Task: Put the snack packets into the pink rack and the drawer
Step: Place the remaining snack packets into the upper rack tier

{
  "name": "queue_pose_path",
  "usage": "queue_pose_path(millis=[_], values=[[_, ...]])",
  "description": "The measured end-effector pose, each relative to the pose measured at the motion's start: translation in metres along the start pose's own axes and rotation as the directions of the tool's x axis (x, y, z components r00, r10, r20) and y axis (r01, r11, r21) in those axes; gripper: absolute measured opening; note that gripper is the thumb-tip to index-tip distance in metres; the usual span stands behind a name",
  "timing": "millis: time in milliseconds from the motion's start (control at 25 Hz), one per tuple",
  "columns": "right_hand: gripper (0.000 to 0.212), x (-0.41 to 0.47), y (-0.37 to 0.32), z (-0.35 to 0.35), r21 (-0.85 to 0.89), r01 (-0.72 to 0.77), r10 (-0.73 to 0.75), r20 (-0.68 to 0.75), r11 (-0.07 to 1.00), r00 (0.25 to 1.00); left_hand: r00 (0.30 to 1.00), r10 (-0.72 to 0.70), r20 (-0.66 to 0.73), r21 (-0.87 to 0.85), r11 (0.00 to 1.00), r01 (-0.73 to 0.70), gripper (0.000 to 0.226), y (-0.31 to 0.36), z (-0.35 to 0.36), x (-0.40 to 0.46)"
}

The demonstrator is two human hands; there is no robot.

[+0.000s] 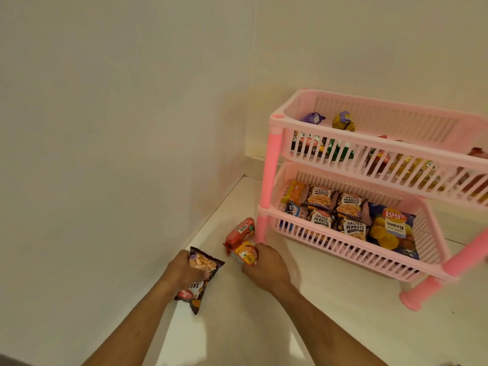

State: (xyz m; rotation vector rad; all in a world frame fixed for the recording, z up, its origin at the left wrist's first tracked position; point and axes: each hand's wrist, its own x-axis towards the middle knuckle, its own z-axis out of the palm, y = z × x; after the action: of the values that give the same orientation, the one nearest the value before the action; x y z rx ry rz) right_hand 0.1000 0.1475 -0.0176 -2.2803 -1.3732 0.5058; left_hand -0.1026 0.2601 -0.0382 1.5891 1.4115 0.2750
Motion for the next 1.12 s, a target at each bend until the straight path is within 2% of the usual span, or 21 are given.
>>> queue_pose_path(millis=[120,240,400,680,840,1000,1120], values=[[0.044,-0.011,-0.013,-0.021,0.074,0.075,-0.067,-0.111,0.994,0.992,0.997,0.035,-0.072,-0.122,0.992,-0.043,0.053,0.007,-0.006,-0.024],[0.049,-0.021,-0.030,-0.053,0.117,0.144,-0.119,-0.199,0.983,0.973,0.979,0.164,-0.118,-0.274,0.943,-0.190,0.061,0.036,-0.027,-0.052],[0.048,-0.031,-0.050,-0.109,0.130,0.220,-0.165,-0.339,0.967,0.926,0.940,0.312,-0.140,-0.368,0.865,-0.341,0.078,0.100,-0.052,-0.088],[0.038,-0.047,-0.067,-0.213,0.183,0.335,-0.203,-0.506,0.924,0.838,0.844,0.499,-0.197,-0.414,0.738,-0.533,0.051,0.219,-0.059,-0.119],[0.041,-0.049,-0.063,-0.272,0.149,0.326,-0.173,-0.611,0.934,0.773,0.780,0.594,-0.197,-0.424,0.665,-0.614,0.046,0.283,-0.056,-0.129],[0.046,-0.049,-0.043,-0.326,0.165,0.263,-0.096,-0.651,0.950,0.753,0.731,0.652,-0.201,-0.424,0.615,-0.665,0.041,0.337,-0.038,-0.135],[0.049,-0.044,-0.018,-0.363,0.198,0.181,-0.003,-0.668,0.963,0.744,0.706,0.692,-0.149,-0.416,0.604,-0.680,0.037,0.377,-0.027,-0.134]])
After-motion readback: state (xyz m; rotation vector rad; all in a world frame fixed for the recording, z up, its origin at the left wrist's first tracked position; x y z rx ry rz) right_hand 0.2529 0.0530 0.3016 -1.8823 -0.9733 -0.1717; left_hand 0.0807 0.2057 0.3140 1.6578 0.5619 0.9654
